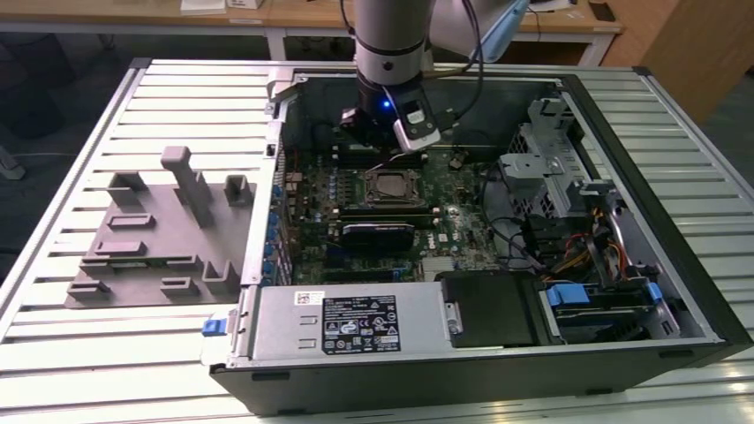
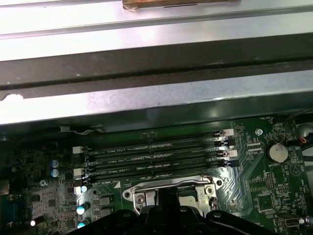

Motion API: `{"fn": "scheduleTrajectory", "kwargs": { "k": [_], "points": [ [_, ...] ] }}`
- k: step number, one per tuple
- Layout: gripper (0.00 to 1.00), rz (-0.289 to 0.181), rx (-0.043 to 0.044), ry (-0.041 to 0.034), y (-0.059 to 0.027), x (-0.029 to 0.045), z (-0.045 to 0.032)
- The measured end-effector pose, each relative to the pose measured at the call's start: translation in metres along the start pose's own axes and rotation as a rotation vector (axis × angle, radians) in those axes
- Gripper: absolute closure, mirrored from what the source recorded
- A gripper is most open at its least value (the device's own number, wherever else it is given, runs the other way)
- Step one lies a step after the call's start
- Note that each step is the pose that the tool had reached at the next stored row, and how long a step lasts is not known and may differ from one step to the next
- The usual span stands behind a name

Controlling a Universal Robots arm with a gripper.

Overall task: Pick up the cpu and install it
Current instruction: 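Install the first cpu locking lever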

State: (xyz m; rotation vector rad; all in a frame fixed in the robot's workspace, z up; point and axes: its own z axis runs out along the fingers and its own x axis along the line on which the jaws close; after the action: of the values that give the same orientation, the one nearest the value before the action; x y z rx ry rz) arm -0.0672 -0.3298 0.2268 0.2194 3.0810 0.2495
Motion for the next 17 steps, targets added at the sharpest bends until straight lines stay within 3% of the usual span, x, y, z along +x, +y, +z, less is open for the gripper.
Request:
{"fn": "scheduleTrajectory", "kwargs": {
  "k": [17],
  "points": [
    [0.89,0.007,0.0001,-0.0013,0.0049,-0.0016,0.006]
  ]
}}
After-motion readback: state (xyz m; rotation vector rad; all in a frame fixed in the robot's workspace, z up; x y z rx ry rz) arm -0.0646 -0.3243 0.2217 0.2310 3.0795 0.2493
